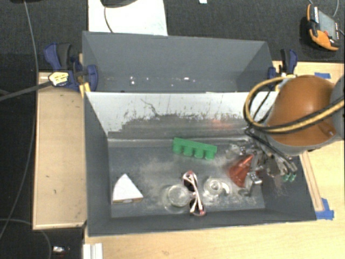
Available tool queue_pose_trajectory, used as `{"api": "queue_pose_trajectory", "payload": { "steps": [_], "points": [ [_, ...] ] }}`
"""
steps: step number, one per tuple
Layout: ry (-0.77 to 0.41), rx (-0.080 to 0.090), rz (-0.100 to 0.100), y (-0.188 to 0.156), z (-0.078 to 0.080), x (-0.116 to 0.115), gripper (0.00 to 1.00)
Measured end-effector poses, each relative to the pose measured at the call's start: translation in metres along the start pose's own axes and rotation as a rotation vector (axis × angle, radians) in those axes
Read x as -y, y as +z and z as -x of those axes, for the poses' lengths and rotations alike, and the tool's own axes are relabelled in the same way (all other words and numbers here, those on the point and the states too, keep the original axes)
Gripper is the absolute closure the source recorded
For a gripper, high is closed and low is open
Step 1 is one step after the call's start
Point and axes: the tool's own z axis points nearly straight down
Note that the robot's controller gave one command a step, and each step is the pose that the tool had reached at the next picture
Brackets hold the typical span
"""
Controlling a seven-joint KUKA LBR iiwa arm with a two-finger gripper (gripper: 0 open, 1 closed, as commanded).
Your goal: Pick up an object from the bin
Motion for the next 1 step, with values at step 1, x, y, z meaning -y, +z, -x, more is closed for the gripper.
{"api": "queue_pose_trajectory", "payload": {
  "steps": [1],
  "points": [
    [-0.176, 0.01, -0.003, 0.1084, -0.0087, -0.0035, 1.0]
  ]
}}
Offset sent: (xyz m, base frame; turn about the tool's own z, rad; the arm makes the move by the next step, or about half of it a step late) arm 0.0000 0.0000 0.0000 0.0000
